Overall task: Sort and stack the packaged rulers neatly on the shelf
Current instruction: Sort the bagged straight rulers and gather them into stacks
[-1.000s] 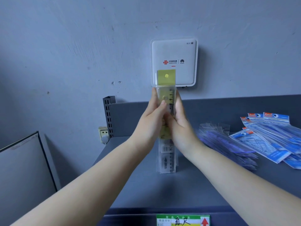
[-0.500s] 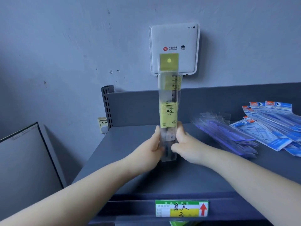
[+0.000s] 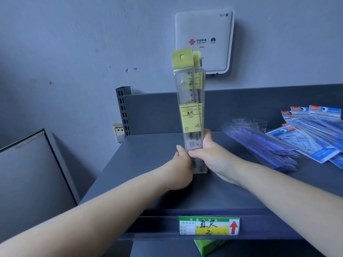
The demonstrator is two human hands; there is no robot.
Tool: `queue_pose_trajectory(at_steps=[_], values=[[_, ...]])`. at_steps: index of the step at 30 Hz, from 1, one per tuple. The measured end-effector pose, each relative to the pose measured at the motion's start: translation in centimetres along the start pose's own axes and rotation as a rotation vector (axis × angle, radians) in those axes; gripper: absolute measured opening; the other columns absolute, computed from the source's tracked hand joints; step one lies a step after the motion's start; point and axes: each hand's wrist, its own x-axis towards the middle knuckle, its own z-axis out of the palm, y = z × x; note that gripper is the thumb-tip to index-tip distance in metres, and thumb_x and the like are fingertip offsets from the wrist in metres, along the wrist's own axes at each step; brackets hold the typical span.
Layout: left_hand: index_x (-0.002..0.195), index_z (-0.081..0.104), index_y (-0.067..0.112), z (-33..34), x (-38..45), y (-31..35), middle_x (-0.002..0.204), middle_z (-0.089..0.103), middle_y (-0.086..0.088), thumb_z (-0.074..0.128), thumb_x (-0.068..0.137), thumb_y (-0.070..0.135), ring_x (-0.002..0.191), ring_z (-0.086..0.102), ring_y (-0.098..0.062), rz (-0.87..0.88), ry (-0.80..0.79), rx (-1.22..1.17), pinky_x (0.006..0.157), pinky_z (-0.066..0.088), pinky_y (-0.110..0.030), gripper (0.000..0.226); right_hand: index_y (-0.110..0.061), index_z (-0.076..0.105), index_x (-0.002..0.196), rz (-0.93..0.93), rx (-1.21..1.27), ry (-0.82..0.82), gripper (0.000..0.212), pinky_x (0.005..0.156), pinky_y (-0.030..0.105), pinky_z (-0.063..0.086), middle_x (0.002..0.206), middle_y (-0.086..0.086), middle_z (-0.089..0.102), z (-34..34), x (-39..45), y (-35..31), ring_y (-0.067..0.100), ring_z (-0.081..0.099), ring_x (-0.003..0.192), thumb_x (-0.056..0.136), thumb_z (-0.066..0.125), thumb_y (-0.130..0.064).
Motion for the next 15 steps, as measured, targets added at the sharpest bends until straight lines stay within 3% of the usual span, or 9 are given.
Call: queue_pose_trajectory(at_steps=[1, 2, 5, 6, 9, 11, 13, 15], values=[[0.147, 0.015, 0.0, -0.1, -0.4, 0.2, 0.143, 0.037, -0.024, 0.034, 0.099, 0.012, 0.128, 0.042, -0.04, -0.078, -0.043, -0.329, 0.096, 0.043, -0.032, 0.053, -0.031, 0.027, 0.119, -0.002, 0.027, 0.001, 0.044, 0.101, 0.05, 0.043, 0.121, 0.009, 0.054, -0.1, 0.0, 0.1, 0.03, 0.055, 0.118, 0.091, 0.047, -0.003], [0.149, 0.006, 0.003, -0.3, -0.3, -0.1, 0.145, 0.035, -0.023, 0.036, 0.099, 0.013, 0.13, 0.04, -0.038, -0.039, -0.019, -0.493, 0.098, 0.04, -0.032, 0.059, -0.03, 0.028, 0.119, -0.007, 0.06, -0.001, 0.044, 0.103, 0.049, 0.042, 0.119, 0.006, 0.054, -0.2, 0.0, 0.3, 0.027, 0.054, 0.119, 0.092, 0.047, -0.001], [0.151, 0.004, 0.015, -0.9, 1.1, -1.5, 0.147, 0.04, -0.009, 0.05, 0.087, 0.024, 0.132, 0.041, -0.024, 0.191, -0.029, -0.503, 0.111, 0.031, -0.035, 0.079, -0.026, 0.027, 0.121, -0.031, 0.101, -0.016, 0.045, 0.106, 0.04, 0.04, 0.121, 0.003, 0.05, -0.8, 0.0, 0.6, 0.017, 0.052, 0.118, 0.093, 0.044, 0.004], [0.151, 0.008, 0.02, -1.6, 1.2, -1.6, 0.145, 0.044, -0.004, 0.054, 0.081, 0.033, 0.132, 0.043, -0.018, 0.257, 0.036, -0.569, 0.112, 0.03, -0.035, 0.084, -0.026, 0.026, 0.123, -0.042, 0.096, -0.016, 0.046, 0.104, 0.035, 0.041, 0.122, 0.001, 0.049, -0.9, 0.0, 0.6, 0.013, 0.05, 0.115, 0.093, 0.043, 0.005], [0.151, 0.016, 0.021, -4.9, 1.0, -1.1, 0.141, 0.048, 0.007, 0.049, 0.095, 0.028, 0.128, 0.045, -0.007, 0.344, 0.195, -0.863, 0.108, 0.031, -0.026, 0.065, -0.028, 0.024, 0.123, -0.059, 0.043, -0.024, 0.05, 0.09, 0.023, 0.042, 0.116, -0.005, 0.047, -1.1, 0.0, 0.2, 0.004, 0.048, 0.105, 0.092, 0.044, 0.005], [0.146, 0.029, 0.022, -6.4, 0.6, -0.6, 0.13, 0.056, 0.01, 0.041, 0.099, 0.021, 0.113, 0.055, -0.004, 0.422, 0.262, -0.779, 0.1, 0.039, -0.021, 0.048, -0.03, 0.022, 0.124, -0.069, -0.032, -0.023, 0.054, 0.088, 0.021, 0.041, 0.114, -0.008, 0.048, -1.3, 0.1, -0.3, 0.005, 0.047, 0.106, 0.091, 0.048, 0.003], [0.131, 0.046, 0.022, -6.8, 0.3, -0.2, 0.106, 0.062, 0.014, 0.043, 0.098, 0.013, 0.09, 0.061, -0.002, 0.495, 0.348, -0.604, 0.083, 0.044, -0.012, 0.034, -0.033, 0.017, 0.129, -0.105, -0.145, 0.006, 0.062, 0.092, 0.024, 0.041, 0.115, -0.009, 0.05, -1.6, 0.0, -1.3, 0.009, 0.048, 0.11, 0.089, 0.049, 0.002], [0.123, 0.05, 0.025, -6.9, 0.1, 0.0, 0.096, 0.059, 0.016, 0.048, 0.095, 0.011, 0.077, 0.062, -0.006, 0.518, 0.405, -0.528, 0.07, 0.047, -0.014, 0.031, -0.033, 0.012, 0.136, -0.161, -0.248, 0.05, 0.067, 0.089, 0.019, 0.042, 0.117, -0.01, 0.051, -1.8, -0.1, -2.6, 0.006, 0.051, 0.105, 0.09, 0.051, -0.002]])
